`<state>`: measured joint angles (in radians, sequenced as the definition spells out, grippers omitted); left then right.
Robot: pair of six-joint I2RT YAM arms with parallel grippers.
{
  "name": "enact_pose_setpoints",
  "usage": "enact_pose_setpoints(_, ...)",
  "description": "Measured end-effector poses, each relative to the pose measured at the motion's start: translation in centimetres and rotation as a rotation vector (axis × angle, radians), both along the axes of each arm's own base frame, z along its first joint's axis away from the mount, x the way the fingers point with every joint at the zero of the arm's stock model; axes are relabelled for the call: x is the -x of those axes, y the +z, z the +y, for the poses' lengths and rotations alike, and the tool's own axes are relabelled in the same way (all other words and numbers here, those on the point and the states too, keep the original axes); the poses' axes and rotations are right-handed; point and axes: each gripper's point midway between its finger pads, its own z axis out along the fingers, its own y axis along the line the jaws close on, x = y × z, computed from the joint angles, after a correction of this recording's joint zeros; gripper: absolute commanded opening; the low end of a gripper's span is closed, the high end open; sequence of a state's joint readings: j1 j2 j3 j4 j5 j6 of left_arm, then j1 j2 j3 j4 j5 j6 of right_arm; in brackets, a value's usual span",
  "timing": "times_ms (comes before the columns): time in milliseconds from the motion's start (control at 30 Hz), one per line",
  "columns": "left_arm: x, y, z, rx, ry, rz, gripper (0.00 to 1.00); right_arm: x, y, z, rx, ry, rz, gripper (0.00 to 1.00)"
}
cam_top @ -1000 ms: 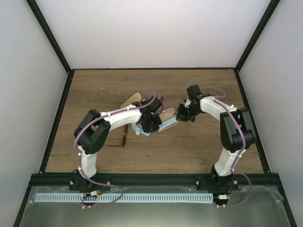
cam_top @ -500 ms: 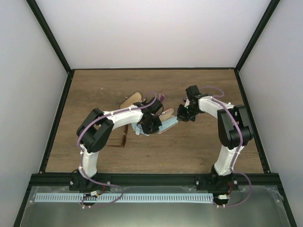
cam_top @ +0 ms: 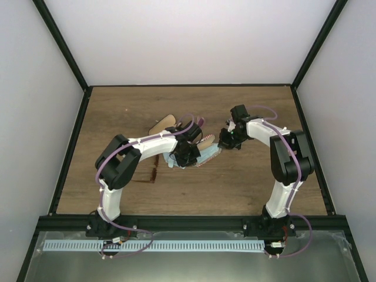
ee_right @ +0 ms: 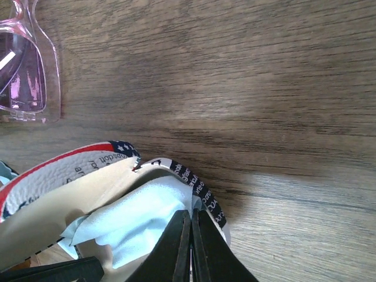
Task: Organize the sunglasses
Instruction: Place the glasses cleaning cloth in the sunglasses case.
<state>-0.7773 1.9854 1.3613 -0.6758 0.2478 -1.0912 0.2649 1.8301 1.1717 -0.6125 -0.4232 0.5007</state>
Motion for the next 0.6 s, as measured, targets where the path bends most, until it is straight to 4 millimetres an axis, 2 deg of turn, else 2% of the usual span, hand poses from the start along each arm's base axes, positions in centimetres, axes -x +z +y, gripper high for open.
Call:
enact_pose_setpoints(67,0.02,-0.01,0.04,-0.002,-0.002,0.0,0.11,0.02,0.03,0.06,-0.003,0.005,-0.001,0.04)
enact_pose_setpoints(167,0.1,0.06,0.16,-0.009,-0.009,0.002,0.16,0.09,-0.13,0.08,-0.003,0.013,0.001,0.15)
enact_pose_setpoints(367,-0.11,0.5,0.18,-0.018,-0.018,-0.007,0.16,0.47,-0.28,-0.03,0.004,0.015,0.022,0.28)
enact_pose_setpoints(600,-0.24,0.73,0.23,-0.025,-0.016,-0.011,0.16,0.72,0.22,-0.2,0.015,0.018,0.033,0.48)
